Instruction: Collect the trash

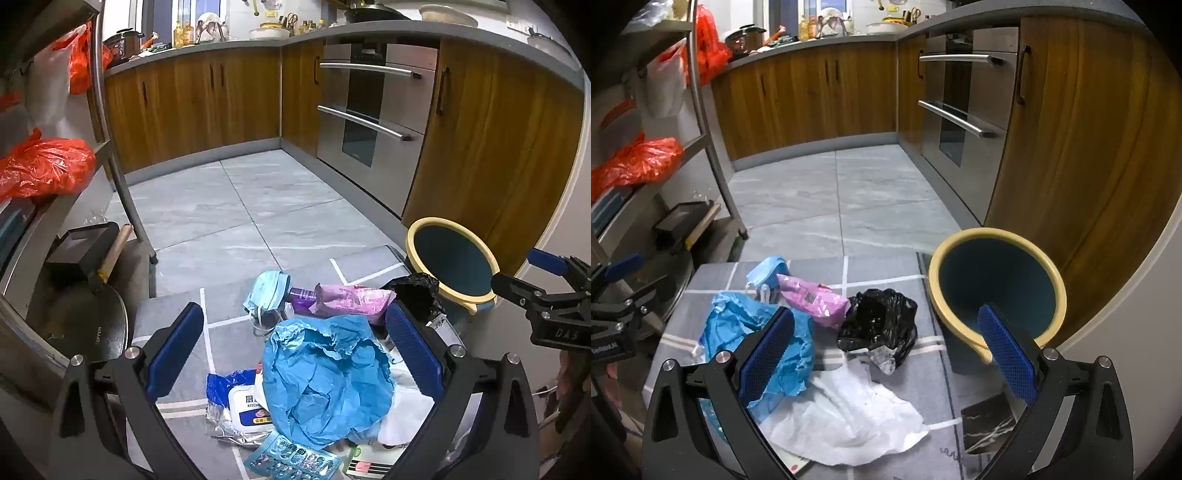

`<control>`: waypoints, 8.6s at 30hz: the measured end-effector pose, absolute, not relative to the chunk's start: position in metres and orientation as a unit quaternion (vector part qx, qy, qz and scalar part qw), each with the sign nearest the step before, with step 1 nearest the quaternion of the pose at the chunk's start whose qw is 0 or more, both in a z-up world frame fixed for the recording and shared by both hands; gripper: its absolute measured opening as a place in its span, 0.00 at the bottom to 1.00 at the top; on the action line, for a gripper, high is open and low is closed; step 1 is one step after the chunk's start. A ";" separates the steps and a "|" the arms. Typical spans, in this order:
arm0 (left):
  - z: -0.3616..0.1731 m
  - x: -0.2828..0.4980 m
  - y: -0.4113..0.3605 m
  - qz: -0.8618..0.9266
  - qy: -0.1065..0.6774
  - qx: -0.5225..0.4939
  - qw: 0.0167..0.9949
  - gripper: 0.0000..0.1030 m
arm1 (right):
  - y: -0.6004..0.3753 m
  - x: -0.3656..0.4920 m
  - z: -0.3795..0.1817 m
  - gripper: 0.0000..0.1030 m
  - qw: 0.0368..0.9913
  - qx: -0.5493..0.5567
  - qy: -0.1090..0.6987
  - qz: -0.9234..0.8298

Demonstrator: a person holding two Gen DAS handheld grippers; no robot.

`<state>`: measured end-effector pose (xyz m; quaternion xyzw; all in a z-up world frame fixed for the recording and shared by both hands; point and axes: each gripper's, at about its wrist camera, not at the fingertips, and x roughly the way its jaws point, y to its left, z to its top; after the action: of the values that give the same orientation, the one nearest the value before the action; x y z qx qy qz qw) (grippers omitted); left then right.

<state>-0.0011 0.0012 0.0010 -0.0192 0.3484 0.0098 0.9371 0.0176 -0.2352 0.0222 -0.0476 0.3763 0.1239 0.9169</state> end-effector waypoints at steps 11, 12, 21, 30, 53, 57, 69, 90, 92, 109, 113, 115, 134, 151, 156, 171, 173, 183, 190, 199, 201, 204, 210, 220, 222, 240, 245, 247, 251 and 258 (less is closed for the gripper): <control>-0.004 0.002 0.003 0.011 0.358 -0.016 0.933 0.95 | -0.234 0.019 0.021 0.96 0.913 -0.045 0.386 0.122; -0.005 0.003 0.004 0.011 0.357 -0.016 0.934 0.95 | -0.234 0.019 0.022 0.96 0.914 -0.046 0.385 0.121; 0.000 -0.002 0.000 0.011 0.353 -0.013 0.935 0.95 | -0.233 0.018 0.022 0.96 0.916 -0.048 0.380 0.120; 0.007 -0.006 -0.001 0.004 0.335 -0.018 0.942 0.95 | -0.242 0.012 0.037 0.96 0.932 -0.047 0.342 0.111; 0.015 -0.011 -0.003 -0.002 0.319 -0.009 0.948 0.95 | -0.245 0.004 0.050 0.96 0.946 -0.041 0.306 0.098; 0.015 -0.011 -0.002 -0.002 0.319 -0.009 0.948 0.95 | -0.245 0.004 0.050 0.96 0.946 -0.041 0.306 0.097; 0.014 -0.011 -0.002 -0.001 0.319 -0.009 0.948 0.95 | -0.246 0.005 0.050 0.96 0.946 -0.041 0.308 0.097; 0.012 -0.011 0.000 -0.018 0.331 -0.013 0.943 0.95 | -0.248 0.011 0.045 0.96 0.938 -0.036 0.331 0.093; 0.014 -0.011 0.000 -0.019 0.329 -0.011 0.944 0.95 | -0.250 0.014 0.042 0.96 0.934 -0.033 0.344 0.091; -0.002 0.078 0.056 0.010 0.347 -0.052 0.936 0.94 | -0.277 0.082 0.002 0.96 0.903 0.056 0.423 0.053; -0.025 0.105 0.070 0.016 0.361 -0.054 0.931 0.94 | -0.268 0.103 -0.014 0.95 0.898 0.054 0.433 0.063; -0.037 0.118 0.076 0.019 0.373 -0.052 0.926 0.94 | -0.263 0.111 -0.022 0.94 0.896 0.043 0.437 0.064; -0.145 0.158 0.073 -0.034 0.486 -0.035 0.873 0.45 | -0.234 0.124 -0.081 0.45 0.838 0.025 0.530 0.124; -0.137 0.147 0.071 -0.060 0.502 -0.025 0.862 0.02 | -0.239 0.125 -0.073 0.09 0.844 0.019 0.521 0.128; -0.107 0.141 0.072 -0.051 0.473 0.000 0.879 0.02 | -0.240 0.127 -0.062 0.08 0.850 0.023 0.508 0.137; 0.003 0.124 0.007 -0.104 0.362 0.020 0.926 0.02 | -0.275 0.130 -0.006 0.08 0.891 0.063 0.436 0.114; 0.010 0.127 -0.008 -0.122 0.357 0.017 0.926 0.02 | -0.289 0.135 0.000 0.08 0.896 0.077 0.425 0.100; 0.002 0.163 -0.114 -0.212 0.375 0.037 0.902 0.02 | -0.351 0.150 0.003 0.08 0.916 0.076 0.394 0.017; -0.031 0.190 -0.171 -0.237 0.404 0.067 0.881 0.02 | -0.390 0.173 -0.014 0.08 0.913 0.082 0.398 -0.036; -0.081 0.209 -0.220 -0.251 0.439 0.101 0.857 0.02 | -0.411 0.198 -0.038 0.08 0.905 0.073 0.414 -0.068; -0.088 0.210 -0.227 -0.252 0.443 0.107 0.854 0.02 | -0.409 0.203 -0.041 0.08 0.905 0.064 0.415 -0.069; -0.096 0.212 -0.233 -0.257 0.449 0.109 0.849 0.02 | -0.405 0.207 -0.043 0.08 0.905 0.051 0.416 -0.070; -0.108 0.209 -0.242 -0.257 0.455 0.114 0.845 0.02 | -0.412 0.205 -0.043 0.08 0.904 0.055 0.416 -0.079; -0.109 0.204 -0.241 -0.260 0.448 0.115 0.847 0.09 | -0.416 0.209 -0.044 0.26 0.902 0.063 0.419 -0.080; -0.108 0.203 -0.237 -0.254 0.447 0.112 0.851 0.21 | -0.416 0.208 -0.044 0.34 0.903 0.064 0.417 -0.080; -0.064 0.146 -0.145 -0.165 0.406 0.071 0.896 0.93 | -0.381 0.166 0.003 0.95 0.935 0.041 0.349 -0.046; -0.045 0.128 -0.125 -0.150 0.396 0.070 0.903 0.94 | -0.363 0.146 0.020 0.95 0.940 0.040 0.338 -0.034; -0.036 0.117 -0.120 -0.147 0.389 0.072 0.906 0.94 | -0.359 0.139 0.028 0.95 0.941 0.051 0.334 -0.033; -0.016 0.096 -0.109 -0.144 0.374 0.076 0.913 0.94 | -0.351 0.122 0.039 0.95 0.939 0.074 0.334 -0.024; 0.009 0.059 -0.074 -0.126 0.358 0.047 0.924 0.94 | -0.334 0.092 0.048 0.95 0.939 0.069 0.338 -0.005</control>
<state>0.0585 -0.0742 0.0093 0.0469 0.3582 -0.1262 0.9239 0.0924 -0.3345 0.0483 0.0694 0.3377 -0.0048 0.9387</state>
